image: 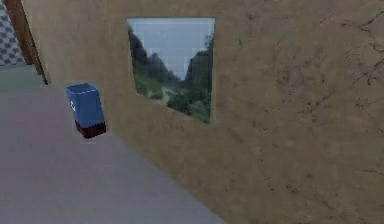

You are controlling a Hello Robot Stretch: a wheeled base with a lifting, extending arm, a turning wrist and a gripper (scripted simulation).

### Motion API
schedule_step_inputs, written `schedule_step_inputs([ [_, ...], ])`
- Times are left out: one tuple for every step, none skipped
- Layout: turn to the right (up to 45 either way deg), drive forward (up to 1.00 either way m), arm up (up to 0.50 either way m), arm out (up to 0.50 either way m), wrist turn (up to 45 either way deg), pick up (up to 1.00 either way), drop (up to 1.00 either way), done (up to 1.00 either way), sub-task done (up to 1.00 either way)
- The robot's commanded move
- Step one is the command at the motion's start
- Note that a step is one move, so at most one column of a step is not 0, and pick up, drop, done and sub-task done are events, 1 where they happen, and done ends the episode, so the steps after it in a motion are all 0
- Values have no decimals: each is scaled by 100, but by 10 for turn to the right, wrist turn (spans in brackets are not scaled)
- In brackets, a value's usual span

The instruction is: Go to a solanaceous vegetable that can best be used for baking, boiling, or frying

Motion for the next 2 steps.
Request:
schedule_step_inputs([
  [-450,0,0,0,0,0,0,0,0],
  [-450,0,0,0,0,0,0,0,0],
])
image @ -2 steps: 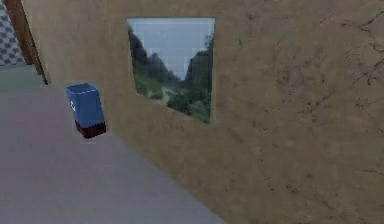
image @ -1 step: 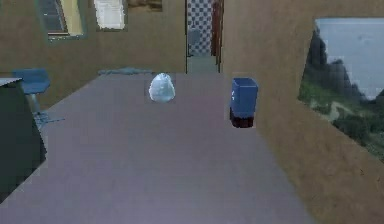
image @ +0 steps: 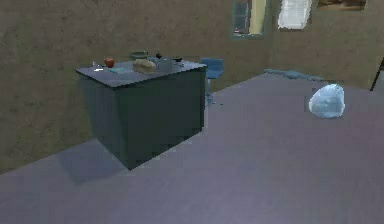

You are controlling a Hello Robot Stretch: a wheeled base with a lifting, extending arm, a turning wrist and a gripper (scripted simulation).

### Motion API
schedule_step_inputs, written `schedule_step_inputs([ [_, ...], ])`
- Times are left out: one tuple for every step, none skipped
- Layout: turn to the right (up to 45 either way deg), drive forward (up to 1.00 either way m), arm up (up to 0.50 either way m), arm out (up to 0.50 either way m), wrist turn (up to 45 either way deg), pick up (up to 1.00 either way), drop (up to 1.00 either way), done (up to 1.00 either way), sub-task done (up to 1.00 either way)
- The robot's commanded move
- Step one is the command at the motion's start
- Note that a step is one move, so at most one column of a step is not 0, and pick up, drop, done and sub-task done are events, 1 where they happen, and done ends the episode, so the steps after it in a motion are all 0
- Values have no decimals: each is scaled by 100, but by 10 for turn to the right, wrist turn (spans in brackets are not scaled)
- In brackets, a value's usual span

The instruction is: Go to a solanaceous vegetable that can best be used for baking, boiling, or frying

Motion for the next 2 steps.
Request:
schedule_step_inputs([
  [-180,0,0,0,0,0,0,0,0],
  [0,15,0,0,0,0,0,0,0],
])
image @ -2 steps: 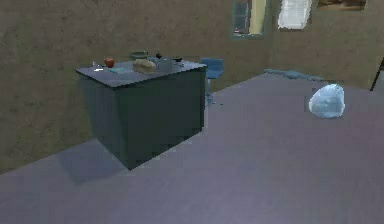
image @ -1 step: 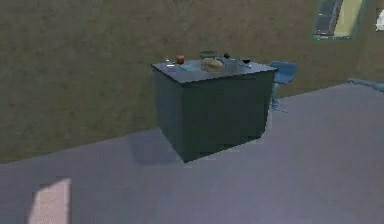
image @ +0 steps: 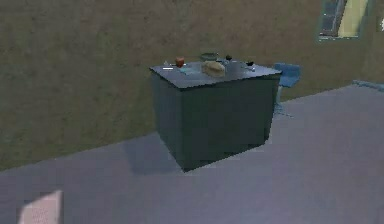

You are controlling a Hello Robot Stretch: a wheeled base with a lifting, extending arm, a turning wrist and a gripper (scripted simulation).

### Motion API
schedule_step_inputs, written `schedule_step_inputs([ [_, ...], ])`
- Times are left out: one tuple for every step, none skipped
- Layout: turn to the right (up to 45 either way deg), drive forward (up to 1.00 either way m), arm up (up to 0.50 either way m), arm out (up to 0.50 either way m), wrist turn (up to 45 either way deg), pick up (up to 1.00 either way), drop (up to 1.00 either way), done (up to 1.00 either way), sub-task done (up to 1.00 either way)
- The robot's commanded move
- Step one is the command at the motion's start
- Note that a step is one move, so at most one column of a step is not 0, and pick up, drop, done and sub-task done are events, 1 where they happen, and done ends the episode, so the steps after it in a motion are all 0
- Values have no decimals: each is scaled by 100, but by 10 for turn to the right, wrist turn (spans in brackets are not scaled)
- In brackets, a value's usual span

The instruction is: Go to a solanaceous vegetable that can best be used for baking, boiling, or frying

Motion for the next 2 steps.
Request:
schedule_step_inputs([
  [360,0,0,0,0,0,0,0,0],
  [0,100,0,0,0,0,0,0,0],
])
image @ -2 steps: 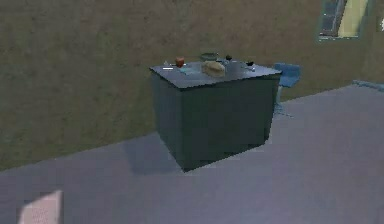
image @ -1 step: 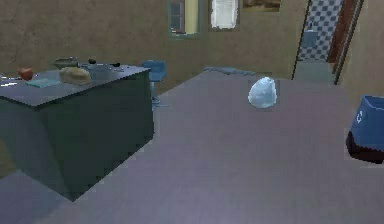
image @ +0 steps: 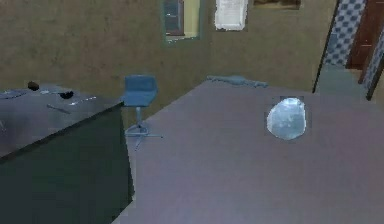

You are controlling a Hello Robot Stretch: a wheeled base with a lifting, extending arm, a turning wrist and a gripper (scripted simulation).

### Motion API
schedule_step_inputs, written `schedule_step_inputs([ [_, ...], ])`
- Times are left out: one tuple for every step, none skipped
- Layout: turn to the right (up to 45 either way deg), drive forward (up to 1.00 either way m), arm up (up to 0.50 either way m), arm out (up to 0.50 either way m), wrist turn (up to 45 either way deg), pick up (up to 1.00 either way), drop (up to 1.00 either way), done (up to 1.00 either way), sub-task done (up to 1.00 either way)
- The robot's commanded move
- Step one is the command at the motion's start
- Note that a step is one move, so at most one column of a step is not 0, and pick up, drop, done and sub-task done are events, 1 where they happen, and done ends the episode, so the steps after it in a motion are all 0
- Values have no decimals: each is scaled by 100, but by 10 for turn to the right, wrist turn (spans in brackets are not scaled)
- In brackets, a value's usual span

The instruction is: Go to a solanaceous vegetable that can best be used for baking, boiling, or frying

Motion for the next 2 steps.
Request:
schedule_step_inputs([
  [30,0,0,0,0,0,0,0,0],
  [0,100,0,0,0,0,0,0,0],
])
